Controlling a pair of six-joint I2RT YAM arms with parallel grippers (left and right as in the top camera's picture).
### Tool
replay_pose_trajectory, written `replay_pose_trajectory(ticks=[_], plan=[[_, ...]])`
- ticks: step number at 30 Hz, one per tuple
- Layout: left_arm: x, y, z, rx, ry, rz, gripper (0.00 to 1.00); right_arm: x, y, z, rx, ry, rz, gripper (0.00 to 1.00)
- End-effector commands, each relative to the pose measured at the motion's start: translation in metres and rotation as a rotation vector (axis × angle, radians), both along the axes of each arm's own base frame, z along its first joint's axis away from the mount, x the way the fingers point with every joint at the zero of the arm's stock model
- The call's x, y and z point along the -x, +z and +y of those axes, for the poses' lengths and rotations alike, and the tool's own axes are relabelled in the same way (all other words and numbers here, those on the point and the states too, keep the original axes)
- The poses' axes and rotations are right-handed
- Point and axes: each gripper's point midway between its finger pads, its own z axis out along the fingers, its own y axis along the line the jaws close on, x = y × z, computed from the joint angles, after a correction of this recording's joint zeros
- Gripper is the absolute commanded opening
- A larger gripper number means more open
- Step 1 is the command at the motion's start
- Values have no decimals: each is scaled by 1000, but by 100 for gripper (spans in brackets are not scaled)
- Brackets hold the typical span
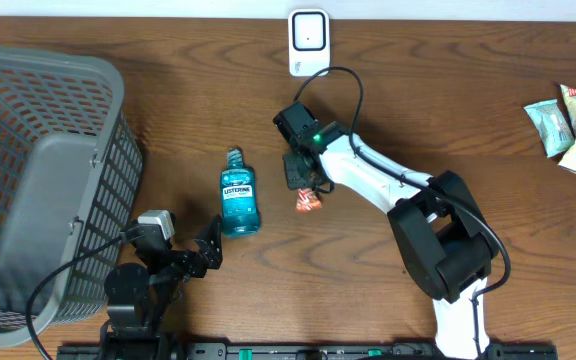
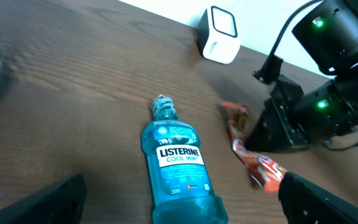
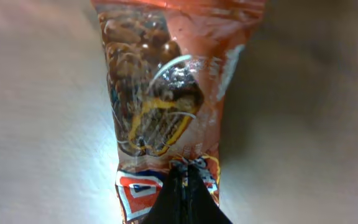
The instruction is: Scan the item barcode
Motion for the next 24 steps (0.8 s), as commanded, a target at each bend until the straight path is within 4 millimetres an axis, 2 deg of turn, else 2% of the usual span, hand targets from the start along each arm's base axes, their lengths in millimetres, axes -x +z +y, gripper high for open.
replay_pose_trajectory(ticks=[1,2,4,7,9,12,16,20,24], plan=[[0,3,0,5,-4,-7,98,1,16,-11,32,-40,34,1],[0,3,0,5,-3,-7,98,-4,45,-9,12,-40,5,1],[0,3,0,5,-3,-7,98,-6,74,-7,-15,-39,-31,1],[0,3,0,5,-3,-7,98,2,97,0,-43,-17,-55,1],[0,3,0,5,-3,-7,98,11,97,4,-33,2,-42,1],[0,3,0,5,-3,-7,98,31,78,7,5,25,12,1],[0,3,0,5,-3,-7,98,60,41,-1,60,-17,89,1],[0,3,0,5,-3,-7,98,86,0,-22,128,-120,134,1],[0,3,0,5,-3,-7,98,96,-11,-32,153,-119,156,1]])
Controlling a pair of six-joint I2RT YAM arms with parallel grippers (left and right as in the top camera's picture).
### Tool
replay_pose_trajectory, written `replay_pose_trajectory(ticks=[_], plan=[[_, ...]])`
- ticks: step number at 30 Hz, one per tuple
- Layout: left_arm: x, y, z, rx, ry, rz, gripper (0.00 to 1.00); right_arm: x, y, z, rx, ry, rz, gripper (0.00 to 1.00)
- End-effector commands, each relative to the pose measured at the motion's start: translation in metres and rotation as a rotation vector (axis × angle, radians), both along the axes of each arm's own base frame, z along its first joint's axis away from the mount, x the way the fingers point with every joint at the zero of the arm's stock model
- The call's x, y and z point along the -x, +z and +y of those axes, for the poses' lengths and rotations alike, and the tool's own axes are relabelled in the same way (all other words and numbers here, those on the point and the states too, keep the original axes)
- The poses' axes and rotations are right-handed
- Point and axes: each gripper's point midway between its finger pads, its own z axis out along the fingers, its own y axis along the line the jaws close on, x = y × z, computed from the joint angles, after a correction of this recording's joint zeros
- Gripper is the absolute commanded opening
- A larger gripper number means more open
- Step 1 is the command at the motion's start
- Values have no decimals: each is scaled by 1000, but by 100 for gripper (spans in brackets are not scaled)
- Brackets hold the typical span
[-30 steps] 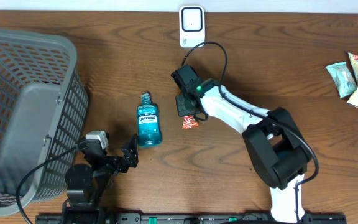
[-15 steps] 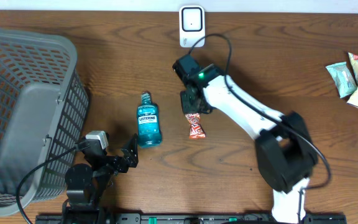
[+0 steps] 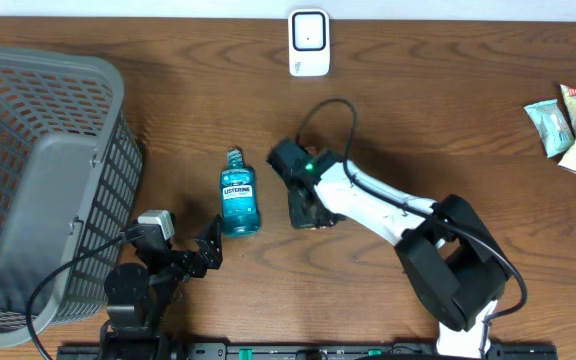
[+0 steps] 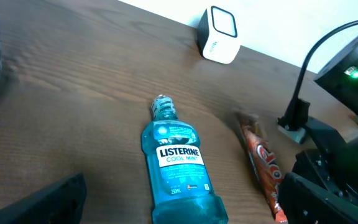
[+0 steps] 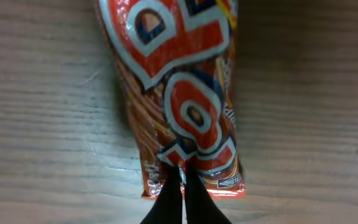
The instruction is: Scan the item barcode
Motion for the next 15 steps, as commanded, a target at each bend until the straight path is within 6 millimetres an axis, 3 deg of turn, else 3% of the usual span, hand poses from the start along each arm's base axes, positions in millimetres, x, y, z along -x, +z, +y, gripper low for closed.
replay_pose_trajectory(ticks=[1,4,11,13,15], plan=[[0,3,0,5,-3,-7,98,7,-12,-13,51,-33,13,1],[0,3,0,5,-3,-7,98,0,3,-4,31,32,5,1],[0,3,0,5,-3,-7,98,-31,69,11,-4,38,-101,1],[0,3,0,5,-3,-7,98,-41,74,13,-4,33,-152,1],[0,3,0,5,-3,-7,98,-48,66,13,6,13,-180,1]])
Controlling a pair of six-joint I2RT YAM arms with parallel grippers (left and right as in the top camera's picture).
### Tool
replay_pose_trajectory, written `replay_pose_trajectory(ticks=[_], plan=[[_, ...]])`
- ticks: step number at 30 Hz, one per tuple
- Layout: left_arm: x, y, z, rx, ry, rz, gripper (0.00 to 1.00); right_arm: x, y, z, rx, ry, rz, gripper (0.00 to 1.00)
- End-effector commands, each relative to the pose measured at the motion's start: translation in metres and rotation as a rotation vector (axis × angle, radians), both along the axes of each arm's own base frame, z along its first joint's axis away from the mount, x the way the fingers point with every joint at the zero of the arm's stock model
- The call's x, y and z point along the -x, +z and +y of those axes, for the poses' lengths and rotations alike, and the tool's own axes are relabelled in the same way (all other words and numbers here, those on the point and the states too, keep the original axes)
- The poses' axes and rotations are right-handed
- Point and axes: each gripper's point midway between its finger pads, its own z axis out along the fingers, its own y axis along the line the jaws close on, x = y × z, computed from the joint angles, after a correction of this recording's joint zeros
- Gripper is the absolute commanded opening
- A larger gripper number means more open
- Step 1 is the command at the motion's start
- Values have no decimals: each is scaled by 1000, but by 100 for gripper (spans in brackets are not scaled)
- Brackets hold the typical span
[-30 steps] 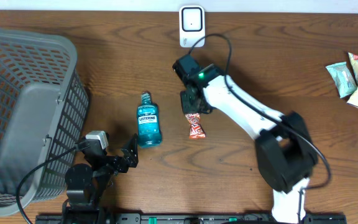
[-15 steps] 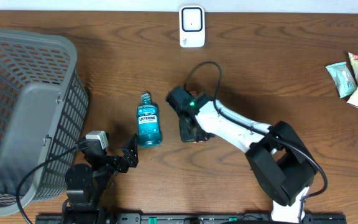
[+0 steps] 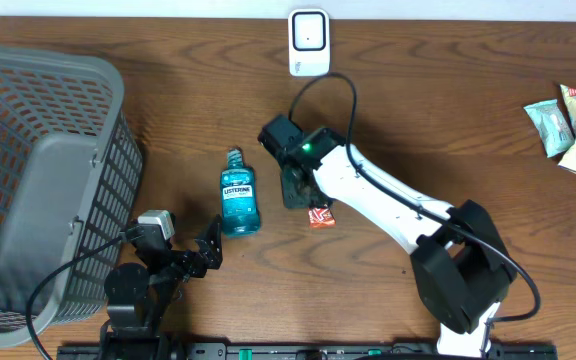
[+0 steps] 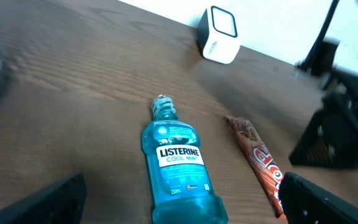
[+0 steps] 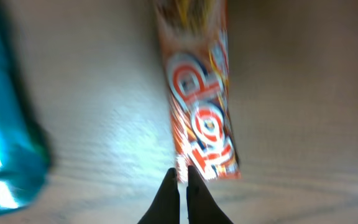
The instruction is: Scan the item barcode
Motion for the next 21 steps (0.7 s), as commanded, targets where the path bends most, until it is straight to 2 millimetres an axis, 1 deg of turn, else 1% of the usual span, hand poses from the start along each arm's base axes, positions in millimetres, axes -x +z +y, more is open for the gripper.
replay_pose_trajectory(ticks=[1,4,7,9,11,14,17,19,21], plan=[[0,3,0,5,-3,-7,98,-14,-1,-6,33,-23,-74,1],[0,3,0,5,-3,-7,98,-10,-28,-16,78,-73,-58,1],[0,3,0,5,-3,-7,98,-2,-51,-26,128,-108,-14,1],[0,3,0,5,-3,-7,98,3,-61,-30,150,-118,8,1],[0,3,0,5,-3,-7,98,6,-66,-33,162,-121,20,1],[0,3,0,5,-3,-7,98,0,-63,-38,188,-124,-15,1],[0,3,0,5,-3,-7,98,-8,-53,-39,208,-123,-45,1],[0,3,0,5,-3,-7,98,-13,-42,-37,207,-116,-47,1],[0,3,0,5,-3,-7,98,-21,-24,-33,199,-116,-60,1]])
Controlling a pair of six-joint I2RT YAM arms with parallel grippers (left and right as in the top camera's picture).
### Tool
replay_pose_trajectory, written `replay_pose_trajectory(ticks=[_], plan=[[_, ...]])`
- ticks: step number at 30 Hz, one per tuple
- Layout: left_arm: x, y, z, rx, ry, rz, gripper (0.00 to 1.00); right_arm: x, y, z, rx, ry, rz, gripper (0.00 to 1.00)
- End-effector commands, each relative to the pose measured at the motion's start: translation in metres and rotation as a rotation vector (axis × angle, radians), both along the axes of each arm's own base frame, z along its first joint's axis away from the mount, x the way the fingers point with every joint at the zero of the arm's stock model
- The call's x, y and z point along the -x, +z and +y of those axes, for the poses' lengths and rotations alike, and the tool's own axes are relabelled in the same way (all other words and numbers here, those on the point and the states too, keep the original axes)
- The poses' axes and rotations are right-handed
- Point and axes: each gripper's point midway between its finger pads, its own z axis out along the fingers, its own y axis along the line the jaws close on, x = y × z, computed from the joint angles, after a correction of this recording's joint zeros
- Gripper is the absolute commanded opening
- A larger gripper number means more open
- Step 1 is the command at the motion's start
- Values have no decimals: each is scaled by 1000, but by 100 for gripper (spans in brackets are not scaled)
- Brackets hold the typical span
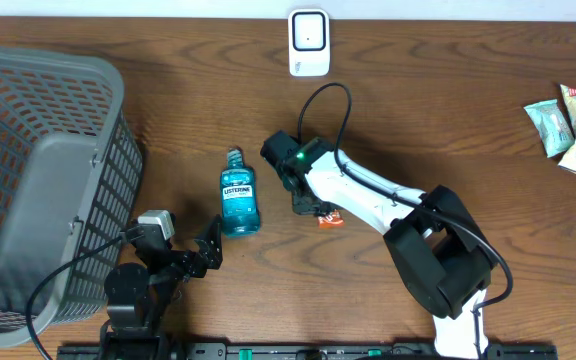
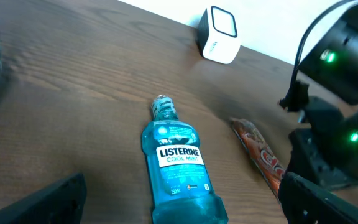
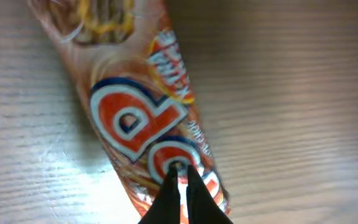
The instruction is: Scan the item barcode
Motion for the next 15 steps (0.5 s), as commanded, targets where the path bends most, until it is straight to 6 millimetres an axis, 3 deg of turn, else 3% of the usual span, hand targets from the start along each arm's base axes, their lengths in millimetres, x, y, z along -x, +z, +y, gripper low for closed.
replay_pose_trajectory(ticks=[1,6,15], plan=[[0,3,0,5,-3,-7,98,-26,30,8,-6,-6,-80,1],[0,3,0,5,-3,-7,98,-28,24,9,-13,-9,-92,1],[0,3,0,5,-3,-7,98,9,-15,-23,64,-138,-20,1]])
